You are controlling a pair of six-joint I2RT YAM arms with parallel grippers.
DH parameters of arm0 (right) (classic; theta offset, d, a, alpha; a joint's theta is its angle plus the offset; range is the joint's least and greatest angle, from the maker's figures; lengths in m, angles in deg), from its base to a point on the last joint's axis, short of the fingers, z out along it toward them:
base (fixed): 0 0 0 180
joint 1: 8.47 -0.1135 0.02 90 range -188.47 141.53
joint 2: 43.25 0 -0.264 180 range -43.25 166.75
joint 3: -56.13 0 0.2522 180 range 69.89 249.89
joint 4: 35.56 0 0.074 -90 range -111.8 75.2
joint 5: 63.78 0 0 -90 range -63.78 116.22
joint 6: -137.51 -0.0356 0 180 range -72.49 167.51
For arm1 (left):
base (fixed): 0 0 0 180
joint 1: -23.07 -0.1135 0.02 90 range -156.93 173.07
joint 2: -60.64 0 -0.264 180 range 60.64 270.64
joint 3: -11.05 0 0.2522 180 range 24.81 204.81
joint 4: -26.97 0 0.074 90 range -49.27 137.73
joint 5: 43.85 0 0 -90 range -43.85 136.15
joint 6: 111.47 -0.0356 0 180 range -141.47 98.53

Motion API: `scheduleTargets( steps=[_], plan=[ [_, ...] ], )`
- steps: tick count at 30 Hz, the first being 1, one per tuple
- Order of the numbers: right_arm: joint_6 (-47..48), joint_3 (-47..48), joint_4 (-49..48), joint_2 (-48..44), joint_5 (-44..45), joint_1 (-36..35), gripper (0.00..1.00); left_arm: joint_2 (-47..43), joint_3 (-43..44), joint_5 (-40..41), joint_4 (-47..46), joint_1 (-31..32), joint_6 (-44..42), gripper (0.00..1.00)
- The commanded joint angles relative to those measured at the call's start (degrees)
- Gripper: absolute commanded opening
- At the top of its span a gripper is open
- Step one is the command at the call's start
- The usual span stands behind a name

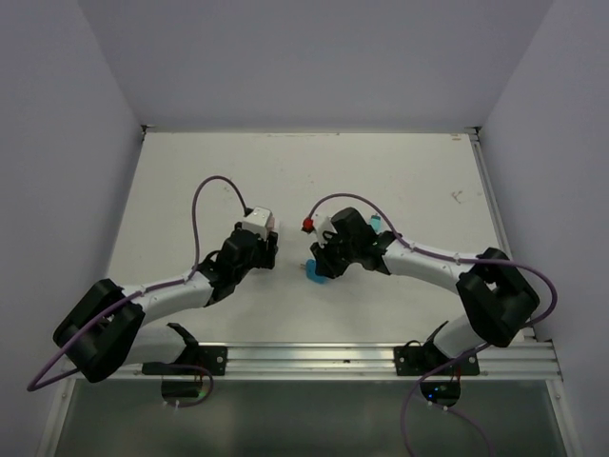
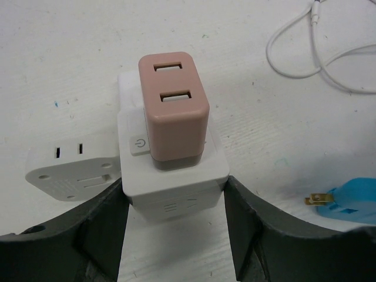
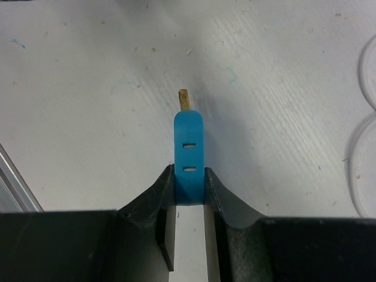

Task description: Pull the plug off the socket

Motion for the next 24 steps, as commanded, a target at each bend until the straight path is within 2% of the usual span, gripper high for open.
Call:
scheduleTargets(
  steps=[1,5,10,15,24],
  plan=[
    [-0.3,-1.1,1.0,-4.5,2.0,0.2,0.0,0.8,1.2,2.9,2.2,-0.2,-0.1,0.0],
    [-4.8,-2.3,-1.3,-8.8,2.4,3.8,0.0,-0.7,0.8,1.8,1.6,-0.3,-0.1,0.0],
    [-14.4,-4.5,-4.6,-14.6,3.9,15.5,0.0,-0.8,0.8,0.1,0.7,-0.2,0.2,0.0],
    [-23.7,-7.4,-7.8,-18.5,9.2,25.8,0.0,-0.7,0.8,-1.0,-0.2,-0.3,0.2,0.0],
    [-39.5,-12.2,-18.1,-14.0,10.1,42.8,0.0,-0.2,0.5,-4.3,-2.6,-0.3,0.4,0.0]
  ],
)
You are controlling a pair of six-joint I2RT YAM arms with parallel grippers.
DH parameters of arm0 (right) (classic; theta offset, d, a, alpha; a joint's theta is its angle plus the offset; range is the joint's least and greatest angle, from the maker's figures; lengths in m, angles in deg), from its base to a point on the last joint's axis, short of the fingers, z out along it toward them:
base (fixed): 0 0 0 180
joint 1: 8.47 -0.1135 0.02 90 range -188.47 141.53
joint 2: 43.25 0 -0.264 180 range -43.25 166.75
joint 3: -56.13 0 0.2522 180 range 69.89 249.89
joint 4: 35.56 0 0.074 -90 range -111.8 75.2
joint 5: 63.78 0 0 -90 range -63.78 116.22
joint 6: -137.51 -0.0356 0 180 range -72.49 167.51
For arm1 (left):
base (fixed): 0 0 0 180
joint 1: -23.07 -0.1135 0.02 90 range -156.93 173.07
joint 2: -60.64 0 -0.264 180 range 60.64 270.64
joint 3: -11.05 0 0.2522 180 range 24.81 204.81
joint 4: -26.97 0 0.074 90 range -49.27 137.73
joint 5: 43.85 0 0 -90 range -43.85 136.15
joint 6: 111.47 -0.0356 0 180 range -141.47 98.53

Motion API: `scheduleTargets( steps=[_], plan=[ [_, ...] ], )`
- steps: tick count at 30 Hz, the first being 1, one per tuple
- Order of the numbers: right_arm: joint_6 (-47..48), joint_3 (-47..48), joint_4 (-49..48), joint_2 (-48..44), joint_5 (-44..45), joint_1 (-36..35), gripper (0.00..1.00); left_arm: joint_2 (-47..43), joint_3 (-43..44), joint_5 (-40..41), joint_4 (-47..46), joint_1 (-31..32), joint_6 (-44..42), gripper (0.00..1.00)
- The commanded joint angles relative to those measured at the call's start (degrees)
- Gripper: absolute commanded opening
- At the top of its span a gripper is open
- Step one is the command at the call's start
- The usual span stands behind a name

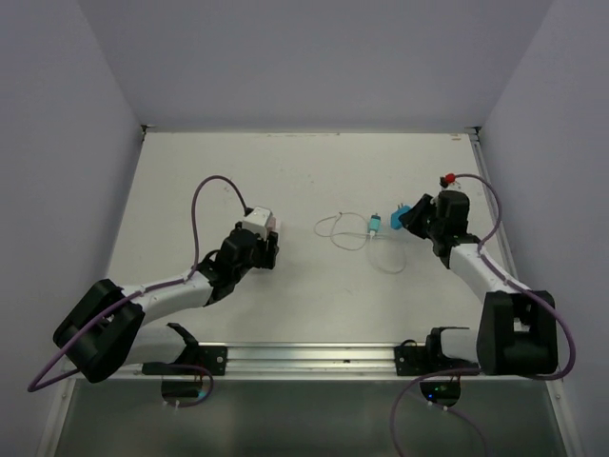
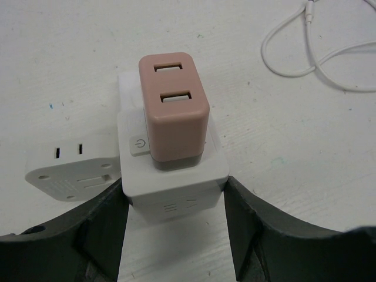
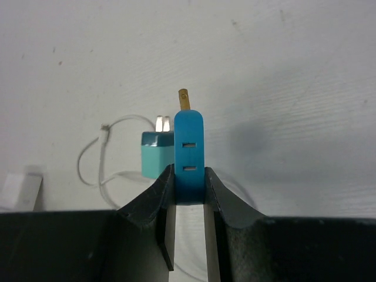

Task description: Pull the plug off the socket

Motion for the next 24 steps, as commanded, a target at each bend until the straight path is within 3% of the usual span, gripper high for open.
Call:
scheduleTargets(
  steps=[1,12,14,16,17,20,24],
  plan=[
    [-9.2,-1.4,-8.9,3.5,-0.2,5.1,0.0,-0.2,0.4,-3.7,-2.6,0.0,0.4,0.0],
    [-15.1,5.5,-21.5,23.3,-10.2,9.4,0.0,-0.2,0.5,-7.3,-3.5,-0.1,-0.1,0.0],
    [-15.8,6.3,-22.8,25.1,-10.7,9.4,0.05,-0.2,0.4,-7.9,-3.7,-0.1,-0.3,0.0],
    [-15.6,6.4,-21.5,25.2,-10.1,9.4,0.16,-0.2,0.5,-8.3,-3.7,-0.1,-0.7,0.0],
    [-14.5,6.4,-20.5,24.7,-9.6,9.4,0.33,-0.3,0.7,-8.4,-3.6,-0.1,-0.7,0.0],
    [-11.6,6.5,-15.3,22.0,-6.8,9.4,0.62,-0.1,0.8,-7.6,-3.4,-0.1,-0.9,0.06],
    [-7.9,5.9,-10.5,17.2,-4.1,9.4,0.75,-0.3,1.0,-6.5,-3.2,-0.1,-0.9,0.18]
  ],
)
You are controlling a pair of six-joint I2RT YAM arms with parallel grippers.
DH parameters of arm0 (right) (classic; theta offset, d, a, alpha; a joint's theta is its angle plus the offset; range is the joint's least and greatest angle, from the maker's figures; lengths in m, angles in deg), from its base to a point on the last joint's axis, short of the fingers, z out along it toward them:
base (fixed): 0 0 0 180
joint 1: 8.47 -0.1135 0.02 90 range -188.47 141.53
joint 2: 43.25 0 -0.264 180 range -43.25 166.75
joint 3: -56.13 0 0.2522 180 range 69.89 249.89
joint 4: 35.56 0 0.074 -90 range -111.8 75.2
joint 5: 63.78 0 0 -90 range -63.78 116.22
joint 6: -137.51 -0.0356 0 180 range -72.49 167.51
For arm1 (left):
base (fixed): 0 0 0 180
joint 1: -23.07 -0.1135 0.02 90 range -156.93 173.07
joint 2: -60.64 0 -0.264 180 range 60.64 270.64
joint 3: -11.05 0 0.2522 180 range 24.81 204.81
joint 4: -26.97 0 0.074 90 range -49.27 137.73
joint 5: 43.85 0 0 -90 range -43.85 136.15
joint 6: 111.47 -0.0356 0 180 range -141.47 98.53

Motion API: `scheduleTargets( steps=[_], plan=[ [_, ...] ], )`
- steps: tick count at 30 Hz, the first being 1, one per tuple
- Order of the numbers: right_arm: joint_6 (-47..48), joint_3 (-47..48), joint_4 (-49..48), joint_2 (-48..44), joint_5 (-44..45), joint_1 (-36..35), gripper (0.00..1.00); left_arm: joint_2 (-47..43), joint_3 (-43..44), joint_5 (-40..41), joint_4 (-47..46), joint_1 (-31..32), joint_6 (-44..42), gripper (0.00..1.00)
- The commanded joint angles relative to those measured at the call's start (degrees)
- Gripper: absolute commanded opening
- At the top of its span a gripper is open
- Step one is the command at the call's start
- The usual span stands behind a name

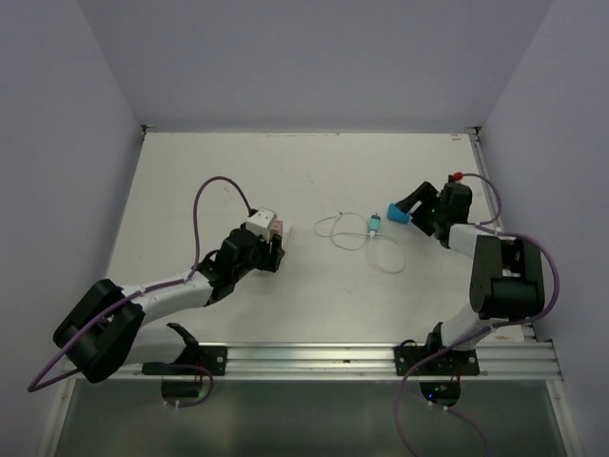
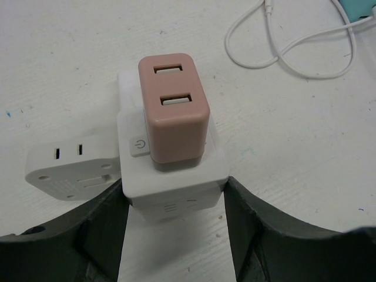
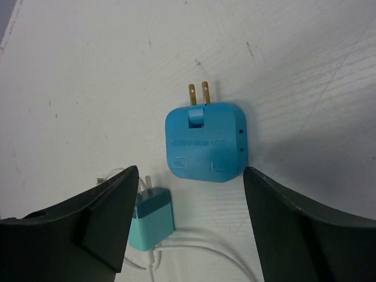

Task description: Pull the plug off the socket

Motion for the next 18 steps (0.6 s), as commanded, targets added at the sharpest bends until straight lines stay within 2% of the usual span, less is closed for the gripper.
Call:
scheduleTargets(
  steps=[1,6,7,9,10,11,12,16,18],
  plan=[
    [4.3,0.0,4.0,-7.7,2.8,0.1,0.77,-0.4,1.1,0.4,-2.5,-0.1,-0.8,0.23],
    [8.1,0.0,9.0,-14.5,2.7,-1.0,0.84,-1.7,1.7,1.1,-1.9,0.0,-0.5,0.41],
    [8.9,0.4,11.1,-15.5,2.7,-1.9,0.84,-2.0,1.8,1.3,-1.7,0.0,0.0,0.49],
    [10.1,0.5,12.6,-18.6,2.5,-2.8,0.84,-2.9,2.3,1.7,-0.7,0.0,0.5,0.57],
    [10.6,0.5,13.7,-19.5,2.5,-4.0,0.84,-3.1,2.7,1.8,0.0,0.0,0.9,0.66],
    [11.3,0.4,14.3,-21.4,2.8,-4.6,0.84,-3.5,3.9,1.9,1.9,0.0,1.3,0.71],
    [11.4,0.2,14.6,-22.2,2.8,-5.2,0.84,-4.1,4.4,2.6,2.9,0.0,1.6,0.81],
    [12.9,-2.0,15.1,-26.4,3.2,-8.7,0.85,-6.0,7.2,4.5,8.4,0.0,4.2,0.97],
    [13.4,-2.7,15.1,-28.0,2.5,-8.9,0.85,-7.1,8.2,5.5,10.2,0.0,5.2,1.0]
  ],
)
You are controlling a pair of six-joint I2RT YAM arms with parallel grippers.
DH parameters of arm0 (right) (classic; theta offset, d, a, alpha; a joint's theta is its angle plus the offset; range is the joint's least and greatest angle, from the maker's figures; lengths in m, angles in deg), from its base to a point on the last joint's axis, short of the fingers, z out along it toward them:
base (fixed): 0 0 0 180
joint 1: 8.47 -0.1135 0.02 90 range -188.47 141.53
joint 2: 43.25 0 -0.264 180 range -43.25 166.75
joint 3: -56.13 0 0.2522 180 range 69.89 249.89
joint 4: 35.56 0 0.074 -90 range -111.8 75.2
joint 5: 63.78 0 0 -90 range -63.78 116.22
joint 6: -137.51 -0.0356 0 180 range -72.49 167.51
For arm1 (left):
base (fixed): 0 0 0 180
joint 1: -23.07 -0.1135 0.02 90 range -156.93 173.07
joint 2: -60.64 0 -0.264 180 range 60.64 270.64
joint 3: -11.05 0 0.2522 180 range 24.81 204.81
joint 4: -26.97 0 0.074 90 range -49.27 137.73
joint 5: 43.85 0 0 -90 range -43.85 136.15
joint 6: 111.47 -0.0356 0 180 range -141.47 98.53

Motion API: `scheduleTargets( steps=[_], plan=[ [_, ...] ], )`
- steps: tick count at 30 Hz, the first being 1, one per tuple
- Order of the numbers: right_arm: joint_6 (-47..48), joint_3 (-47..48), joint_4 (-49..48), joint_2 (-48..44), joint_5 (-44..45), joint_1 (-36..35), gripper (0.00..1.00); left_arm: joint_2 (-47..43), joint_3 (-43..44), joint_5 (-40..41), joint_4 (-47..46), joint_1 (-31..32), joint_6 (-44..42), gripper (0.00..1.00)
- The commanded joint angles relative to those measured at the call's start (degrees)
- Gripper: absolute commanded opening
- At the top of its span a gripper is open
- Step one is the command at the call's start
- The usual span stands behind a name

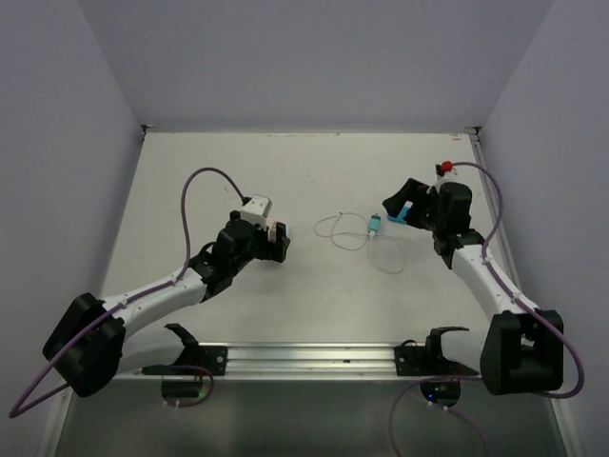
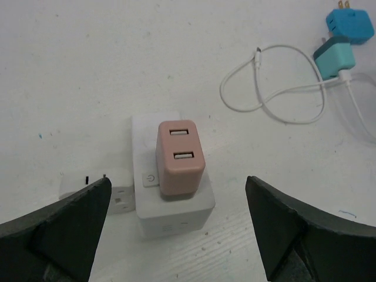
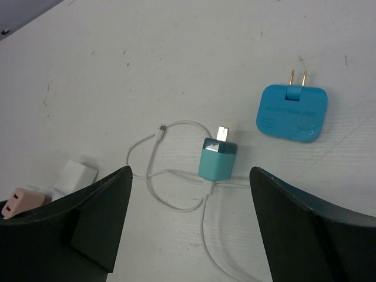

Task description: Pull the plug off the socket

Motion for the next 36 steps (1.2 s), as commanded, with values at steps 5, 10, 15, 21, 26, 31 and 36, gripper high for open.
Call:
scheduleTargets(
  steps=[5,10,15,21,26,31,36],
  plan=[
    [2.8,-3.2,3.6,-5.0,-0.8,-0.6,0.85,-3.4,6.6,8.3,10.1,1.1,11.4,1.0],
    [2.6,-4.6,3.1,-5.6,-1.8,-0.8,0.86,0.7,12.3,20.9,23.5,9.0,26.2,1.0],
    [2.5,-5.4,2.3,-5.8,-2.3,-0.8,0.86,9.0,18.1,28.8,35.8,12.6,43.0,1.0],
    [2.6,-6.2,2.1,-6.3,-2.5,-0.8,0.86,13.7,21.5,32.5,37.6,17.1,48.9,0.97],
    [2.7,-6.8,0.3,-6.4,-3.2,-0.8,0.86,16.1,22.6,35.5,37.3,17.0,49.3,0.88],
    [2.7,-7.0,-0.4,-6.0,-4.0,-0.8,0.86,15.9,20.2,34.0,30.2,15.3,42.9,0.85],
    [2.9,-6.9,-0.3,-6.2,-4.5,-0.8,0.86,13.8,16.7,32.8,23.4,12.4,35.9,0.84]
  ],
)
